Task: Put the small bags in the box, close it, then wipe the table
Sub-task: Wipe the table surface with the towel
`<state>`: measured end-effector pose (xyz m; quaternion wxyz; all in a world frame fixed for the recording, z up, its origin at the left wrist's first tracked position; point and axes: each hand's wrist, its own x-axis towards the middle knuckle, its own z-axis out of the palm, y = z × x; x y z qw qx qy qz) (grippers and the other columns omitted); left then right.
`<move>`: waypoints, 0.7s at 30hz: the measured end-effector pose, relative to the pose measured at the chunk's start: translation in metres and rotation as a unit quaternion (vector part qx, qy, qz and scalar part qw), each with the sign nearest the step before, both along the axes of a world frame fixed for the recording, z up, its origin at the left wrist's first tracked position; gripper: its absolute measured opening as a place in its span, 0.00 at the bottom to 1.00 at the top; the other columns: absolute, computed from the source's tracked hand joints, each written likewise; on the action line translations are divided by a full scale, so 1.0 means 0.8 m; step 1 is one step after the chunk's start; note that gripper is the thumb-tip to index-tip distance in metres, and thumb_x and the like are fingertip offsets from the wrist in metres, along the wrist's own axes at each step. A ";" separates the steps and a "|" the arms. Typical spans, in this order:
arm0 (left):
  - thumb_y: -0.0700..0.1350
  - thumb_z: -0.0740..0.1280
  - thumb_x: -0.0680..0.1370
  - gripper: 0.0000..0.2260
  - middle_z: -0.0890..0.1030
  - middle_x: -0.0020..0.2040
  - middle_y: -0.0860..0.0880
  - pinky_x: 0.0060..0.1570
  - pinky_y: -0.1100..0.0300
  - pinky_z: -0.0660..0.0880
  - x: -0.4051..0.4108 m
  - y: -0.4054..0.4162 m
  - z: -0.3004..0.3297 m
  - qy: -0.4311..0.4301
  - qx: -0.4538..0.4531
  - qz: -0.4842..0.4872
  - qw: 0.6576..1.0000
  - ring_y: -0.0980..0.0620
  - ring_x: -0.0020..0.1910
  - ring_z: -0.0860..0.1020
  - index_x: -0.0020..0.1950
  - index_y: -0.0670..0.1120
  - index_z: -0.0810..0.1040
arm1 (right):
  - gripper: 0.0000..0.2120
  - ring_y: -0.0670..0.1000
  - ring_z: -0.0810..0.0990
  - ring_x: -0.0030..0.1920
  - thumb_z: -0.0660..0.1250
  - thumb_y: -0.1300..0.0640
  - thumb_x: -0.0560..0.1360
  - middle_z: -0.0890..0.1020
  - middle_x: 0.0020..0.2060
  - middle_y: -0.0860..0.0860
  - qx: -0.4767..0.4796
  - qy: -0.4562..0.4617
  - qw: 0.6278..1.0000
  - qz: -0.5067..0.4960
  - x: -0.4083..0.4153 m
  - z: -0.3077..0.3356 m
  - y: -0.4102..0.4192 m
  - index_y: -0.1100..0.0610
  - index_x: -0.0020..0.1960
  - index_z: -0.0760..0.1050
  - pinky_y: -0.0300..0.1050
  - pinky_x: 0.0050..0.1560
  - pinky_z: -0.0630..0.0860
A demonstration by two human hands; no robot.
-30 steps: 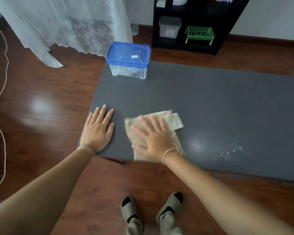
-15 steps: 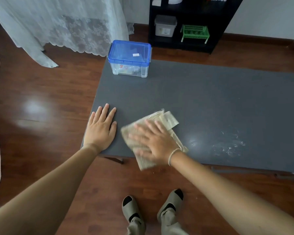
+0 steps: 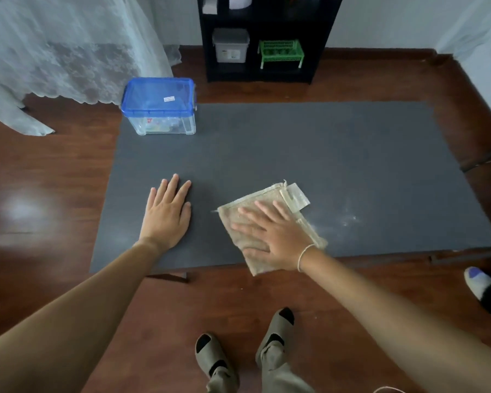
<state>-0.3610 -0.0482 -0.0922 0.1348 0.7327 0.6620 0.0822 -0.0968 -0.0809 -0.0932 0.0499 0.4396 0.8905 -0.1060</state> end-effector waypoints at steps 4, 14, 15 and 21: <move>0.45 0.55 0.80 0.21 0.58 0.77 0.42 0.74 0.45 0.47 0.033 0.012 0.001 -0.006 0.009 -0.021 1.000 0.40 0.76 0.53 0.74 0.46 0.60 | 0.30 0.58 0.52 0.76 0.42 0.33 0.73 0.51 0.77 0.45 0.046 -0.050 0.916 -0.396 0.165 0.001 0.044 0.38 0.74 0.47 0.65 0.74 0.44; 0.46 0.55 0.80 0.22 0.57 0.77 0.43 0.74 0.45 0.47 0.093 0.049 0.003 0.002 0.008 -0.061 0.998 0.40 0.76 0.53 0.74 0.47 0.60 | 0.27 0.60 0.60 0.73 0.49 0.35 0.74 0.62 0.74 0.44 0.048 -0.008 0.999 0.009 0.051 0.000 -0.034 0.38 0.73 0.54 0.67 0.70 0.55; 0.46 0.56 0.80 0.22 0.57 0.77 0.43 0.74 0.45 0.47 0.096 0.052 0.003 0.002 0.009 -0.063 0.998 0.40 0.76 0.53 0.74 0.46 0.60 | 0.27 0.59 0.59 0.74 0.48 0.37 0.75 0.62 0.74 0.45 0.065 -0.023 0.998 -0.011 0.089 -0.001 -0.027 0.39 0.73 0.55 0.66 0.71 0.54; 0.46 0.56 0.80 0.22 0.57 0.77 0.42 0.74 0.45 0.48 0.119 0.064 0.002 0.005 0.008 -0.079 0.997 0.40 0.76 0.53 0.74 0.46 0.60 | 0.26 0.60 0.55 0.75 0.48 0.40 0.78 0.54 0.77 0.48 0.001 0.008 0.821 -0.570 0.228 0.018 0.063 0.43 0.74 0.51 0.62 0.72 0.50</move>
